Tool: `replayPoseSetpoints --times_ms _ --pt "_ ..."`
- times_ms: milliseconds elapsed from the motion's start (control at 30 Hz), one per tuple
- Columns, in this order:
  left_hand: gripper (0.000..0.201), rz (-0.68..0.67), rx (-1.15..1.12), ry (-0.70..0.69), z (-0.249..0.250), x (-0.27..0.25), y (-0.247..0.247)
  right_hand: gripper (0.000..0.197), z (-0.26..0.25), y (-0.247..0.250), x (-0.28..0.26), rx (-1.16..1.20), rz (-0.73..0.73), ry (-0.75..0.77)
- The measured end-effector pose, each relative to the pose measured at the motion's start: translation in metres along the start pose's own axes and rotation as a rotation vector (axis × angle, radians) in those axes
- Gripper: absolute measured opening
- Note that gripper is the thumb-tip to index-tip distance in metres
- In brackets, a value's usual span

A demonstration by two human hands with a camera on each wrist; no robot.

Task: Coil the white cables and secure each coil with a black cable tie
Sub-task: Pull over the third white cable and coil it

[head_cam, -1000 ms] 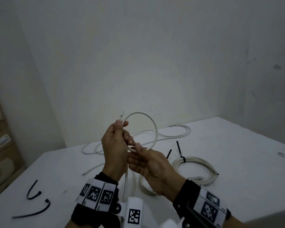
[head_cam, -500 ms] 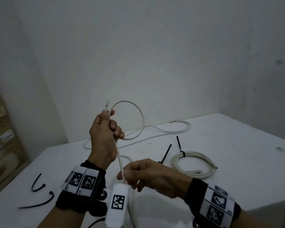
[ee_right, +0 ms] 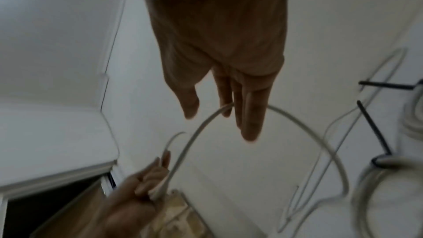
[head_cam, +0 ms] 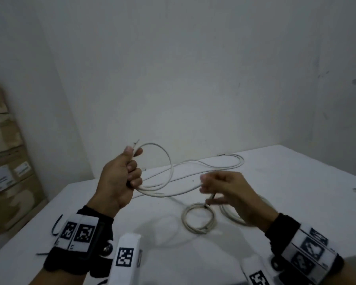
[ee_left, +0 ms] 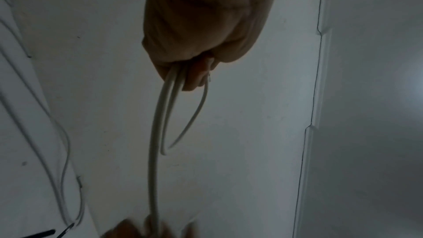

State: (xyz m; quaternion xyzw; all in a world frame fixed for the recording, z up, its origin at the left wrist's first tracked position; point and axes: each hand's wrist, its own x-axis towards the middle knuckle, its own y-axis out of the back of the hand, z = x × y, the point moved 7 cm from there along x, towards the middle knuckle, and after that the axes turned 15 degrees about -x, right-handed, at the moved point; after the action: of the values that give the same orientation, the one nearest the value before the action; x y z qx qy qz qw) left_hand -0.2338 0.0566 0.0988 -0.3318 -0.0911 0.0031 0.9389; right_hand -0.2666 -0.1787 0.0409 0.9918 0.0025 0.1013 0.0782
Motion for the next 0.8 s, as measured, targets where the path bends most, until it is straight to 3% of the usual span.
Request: replayPoseSetpoints --times_ms 100,200,367,533,600,800 --pt "0.028 -0.037 -0.021 0.115 -0.021 -0.01 -0.001 0.007 -0.013 0.005 0.006 0.376 0.177 -0.009" --pt "0.027 -0.053 -0.055 0.149 -0.035 -0.019 -0.004 0.017 -0.023 -0.005 0.018 0.643 0.183 -0.081" --pt "0.027 -0.051 -0.126 0.161 -0.035 -0.029 0.001 0.02 -0.031 -0.006 0.03 0.661 0.174 -0.181" --pt "0.028 -0.063 -0.136 0.161 -0.026 -0.034 0.009 0.013 -0.029 -0.019 0.016 0.544 -0.114 -0.086" --pt "0.028 -0.089 -0.07 0.168 -0.027 -0.036 0.012 0.022 -0.028 -0.017 0.013 0.478 -0.133 -0.047" --pt "0.031 -0.176 0.238 0.063 -0.039 -0.044 0.005 0.02 -0.031 -0.027 0.015 0.313 -0.122 -0.014"
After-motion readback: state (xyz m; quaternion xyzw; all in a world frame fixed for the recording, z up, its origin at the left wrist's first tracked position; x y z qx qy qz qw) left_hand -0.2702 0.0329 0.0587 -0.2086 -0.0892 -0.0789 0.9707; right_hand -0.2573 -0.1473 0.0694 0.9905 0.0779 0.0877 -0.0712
